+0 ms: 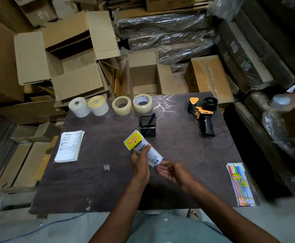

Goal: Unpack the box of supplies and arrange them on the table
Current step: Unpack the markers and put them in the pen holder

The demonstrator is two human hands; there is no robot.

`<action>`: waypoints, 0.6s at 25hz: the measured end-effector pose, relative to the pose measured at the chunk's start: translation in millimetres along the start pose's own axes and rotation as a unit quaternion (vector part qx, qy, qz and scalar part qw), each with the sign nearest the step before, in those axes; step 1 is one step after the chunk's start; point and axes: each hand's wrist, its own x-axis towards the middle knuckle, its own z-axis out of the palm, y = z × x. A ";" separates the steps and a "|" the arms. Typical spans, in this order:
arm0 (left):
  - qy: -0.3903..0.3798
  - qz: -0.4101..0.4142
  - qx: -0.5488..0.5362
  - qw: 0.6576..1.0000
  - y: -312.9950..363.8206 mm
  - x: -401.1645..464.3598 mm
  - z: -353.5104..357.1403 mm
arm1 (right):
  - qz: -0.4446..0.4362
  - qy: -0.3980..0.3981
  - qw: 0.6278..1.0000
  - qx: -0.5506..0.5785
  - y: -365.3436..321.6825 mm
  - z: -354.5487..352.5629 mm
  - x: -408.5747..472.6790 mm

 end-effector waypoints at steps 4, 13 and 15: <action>-0.037 0.049 0.105 0.993 1.0 -21.4 12.6 | 0.039 0.024 0.988 0.147 -5.1 1.2 0.5; -0.131 0.157 0.178 0.962 11.5 -51.3 21.7 | 0.050 0.049 0.985 0.160 -8.1 -3.3 3.9; -0.116 0.180 0.164 0.963 16.7 -45.4 18.6 | 0.055 0.043 0.982 0.173 -7.1 -5.7 7.5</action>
